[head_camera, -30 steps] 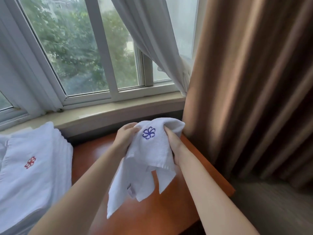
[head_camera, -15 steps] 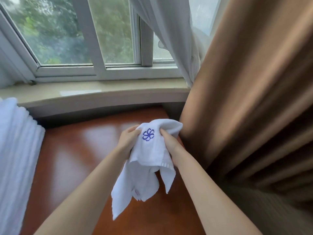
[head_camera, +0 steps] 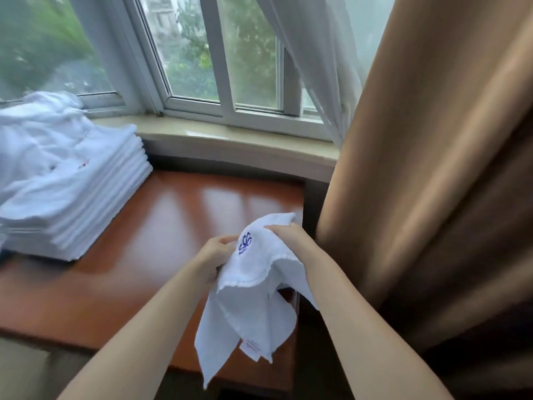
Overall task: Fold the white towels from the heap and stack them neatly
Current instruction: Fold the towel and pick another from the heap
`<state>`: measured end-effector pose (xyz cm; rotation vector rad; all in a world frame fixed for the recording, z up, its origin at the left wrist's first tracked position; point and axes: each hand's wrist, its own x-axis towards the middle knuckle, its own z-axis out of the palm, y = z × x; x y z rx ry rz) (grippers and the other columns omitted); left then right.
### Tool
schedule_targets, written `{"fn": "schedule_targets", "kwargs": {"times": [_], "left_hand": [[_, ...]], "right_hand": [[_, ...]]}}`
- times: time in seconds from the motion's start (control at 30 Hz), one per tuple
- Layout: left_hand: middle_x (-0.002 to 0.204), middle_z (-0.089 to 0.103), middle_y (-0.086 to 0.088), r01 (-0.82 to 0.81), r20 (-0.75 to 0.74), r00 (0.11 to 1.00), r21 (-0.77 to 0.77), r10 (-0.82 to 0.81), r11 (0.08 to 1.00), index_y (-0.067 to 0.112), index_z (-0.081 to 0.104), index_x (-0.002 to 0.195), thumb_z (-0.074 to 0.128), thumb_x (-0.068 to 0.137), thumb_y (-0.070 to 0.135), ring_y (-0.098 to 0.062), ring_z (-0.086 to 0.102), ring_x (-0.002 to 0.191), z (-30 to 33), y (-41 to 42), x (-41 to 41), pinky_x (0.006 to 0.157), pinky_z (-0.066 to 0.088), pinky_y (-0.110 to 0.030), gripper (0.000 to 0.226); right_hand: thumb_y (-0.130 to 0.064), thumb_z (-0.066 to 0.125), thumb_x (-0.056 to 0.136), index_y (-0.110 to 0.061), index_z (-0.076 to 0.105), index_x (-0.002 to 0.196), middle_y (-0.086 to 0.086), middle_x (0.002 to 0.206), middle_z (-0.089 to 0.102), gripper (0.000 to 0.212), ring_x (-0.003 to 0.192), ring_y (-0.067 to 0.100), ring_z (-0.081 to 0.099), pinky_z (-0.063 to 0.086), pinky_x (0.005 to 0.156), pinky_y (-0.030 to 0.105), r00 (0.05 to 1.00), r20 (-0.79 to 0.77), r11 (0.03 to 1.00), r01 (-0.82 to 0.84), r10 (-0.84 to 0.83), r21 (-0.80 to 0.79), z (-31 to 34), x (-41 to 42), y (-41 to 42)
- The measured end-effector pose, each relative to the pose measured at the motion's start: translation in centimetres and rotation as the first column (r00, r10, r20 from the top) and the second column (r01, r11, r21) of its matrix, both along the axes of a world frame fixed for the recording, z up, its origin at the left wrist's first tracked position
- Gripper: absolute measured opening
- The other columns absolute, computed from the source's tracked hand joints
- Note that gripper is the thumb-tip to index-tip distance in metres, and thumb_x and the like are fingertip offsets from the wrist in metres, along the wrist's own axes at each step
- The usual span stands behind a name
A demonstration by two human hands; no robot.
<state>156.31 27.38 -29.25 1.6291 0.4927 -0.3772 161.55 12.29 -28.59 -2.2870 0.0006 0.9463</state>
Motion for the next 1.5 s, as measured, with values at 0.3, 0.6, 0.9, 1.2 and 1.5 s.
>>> {"fn": "schedule_targets", "kwargs": {"times": [0.3, 0.6, 0.9, 1.2, 1.5], "left_hand": [[0.109, 0.057, -0.014, -0.148, -0.190, 0.973, -0.057, 0.135, 0.987, 0.007, 0.062, 0.105, 0.046, 0.097, 0.008, -0.022, 0.052, 0.097, -2.4, 0.4, -2.2, 0.084, 0.040, -0.028, 0.018], [0.059, 0.056, -0.003, -0.124, -0.242, 0.968, -0.227, 0.067, 0.966, 0.014, 0.062, 0.064, 0.049, 0.095, 0.015, -0.017, 0.055, 0.051, -4.5, 6.2, 6.1, 0.051, 0.041, -0.022, 0.033], [0.117, 0.065, -0.003, 0.435, -0.285, 0.805, -0.314, -0.520, 0.844, 0.044, 0.046, 0.131, 0.069, 0.086, 0.002, -0.020, 0.053, 0.095, -6.3, 10.4, 9.2, 0.068, 0.045, -0.025, 0.066], [0.094, 0.060, -0.022, -0.294, -0.240, 0.892, 0.336, 0.383, 0.895, -0.007, 0.059, 0.114, 0.037, 0.093, 0.002, -0.033, 0.061, 0.083, -5.9, 11.9, 11.0, 0.071, 0.050, -0.041, 0.032], [0.098, 0.058, 0.002, -0.790, 0.752, 0.508, 0.212, 0.419, 0.576, 0.023, 0.051, 0.087, 0.059, 0.080, 0.003, -0.022, 0.060, 0.089, 2.0, 17.4, 17.2, 0.074, 0.049, -0.034, 0.022]], "right_hand": [[-0.024, 0.061, 0.091, -0.017, 0.050, 0.117, 0.004, 0.112, 0.057, 0.029, 0.086, 0.017, 0.057, 0.041, 0.058, 0.026, 0.852, -0.252, 0.583, 0.503, -0.459, 0.637, -0.4, 1.1, 0.4], [-0.015, 0.059, 0.092, -0.035, 0.018, 0.152, -0.004, 0.140, 0.042, 0.075, 0.114, 0.020, 0.053, 0.047, 0.088, 0.034, 0.770, -0.440, 0.348, 0.613, -0.462, 0.709, -2.5, 7.8, 5.3], [-0.003, 0.065, 0.085, -0.039, 0.000, 0.153, 0.004, 0.153, 0.025, 0.101, 0.127, 0.031, 0.048, 0.050, 0.096, 0.050, 0.722, -0.445, 0.203, 0.618, -0.531, 0.760, -5.0, 13.3, 6.6], [-0.003, 0.059, 0.086, -0.004, 0.052, 0.124, 0.011, 0.107, 0.062, 0.038, 0.089, 0.024, 0.063, 0.051, 0.076, 0.030, 0.578, -0.525, 0.443, 0.816, -0.625, 0.370, -3.9, 15.7, 8.7], [0.004, 0.055, 0.088, -0.025, 0.035, 0.146, 0.006, 0.143, 0.048, 0.067, 0.120, 0.019, 0.055, 0.049, 0.100, 0.039, 0.752, 0.001, 0.407, 0.356, -0.660, 0.841, 0.7, 19.4, 10.9]]}}
